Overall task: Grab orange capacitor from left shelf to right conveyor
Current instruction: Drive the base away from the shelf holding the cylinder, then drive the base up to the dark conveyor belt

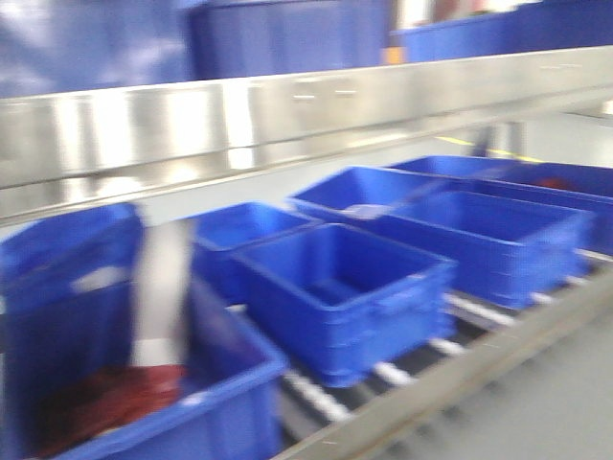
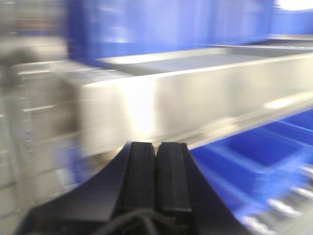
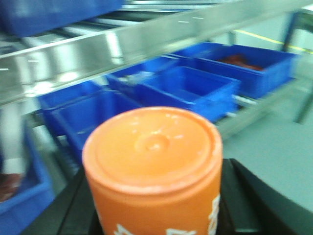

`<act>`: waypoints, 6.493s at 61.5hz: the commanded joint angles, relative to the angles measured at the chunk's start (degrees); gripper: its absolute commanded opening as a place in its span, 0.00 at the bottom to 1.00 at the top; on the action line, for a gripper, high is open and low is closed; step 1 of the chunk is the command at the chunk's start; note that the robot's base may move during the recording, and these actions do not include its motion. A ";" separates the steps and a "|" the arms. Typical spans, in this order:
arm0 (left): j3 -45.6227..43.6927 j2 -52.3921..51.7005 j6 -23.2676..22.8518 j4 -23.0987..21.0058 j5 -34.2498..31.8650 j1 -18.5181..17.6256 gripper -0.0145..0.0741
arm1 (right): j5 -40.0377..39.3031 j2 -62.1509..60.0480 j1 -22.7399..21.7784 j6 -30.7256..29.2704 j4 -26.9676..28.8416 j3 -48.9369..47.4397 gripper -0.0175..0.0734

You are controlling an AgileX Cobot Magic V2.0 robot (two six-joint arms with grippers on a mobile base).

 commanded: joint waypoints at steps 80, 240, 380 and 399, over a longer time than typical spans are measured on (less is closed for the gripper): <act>-0.30 -0.67 -0.08 -0.10 -5.10 0.17 0.02 | -4.80 0.79 -0.16 -0.22 0.00 -2.16 0.38; -0.30 -0.67 -0.08 -0.10 -5.24 -2.49 0.02 | -4.79 0.91 -0.16 -0.22 0.00 -2.16 0.38; -0.30 -0.67 -0.08 -0.10 -5.24 -0.19 0.02 | -4.79 0.91 -0.16 -0.22 0.00 -2.16 0.38; -0.30 -0.67 -0.08 -0.10 -5.24 -0.22 0.02 | -4.79 0.91 -0.16 -0.22 0.00 -2.16 0.38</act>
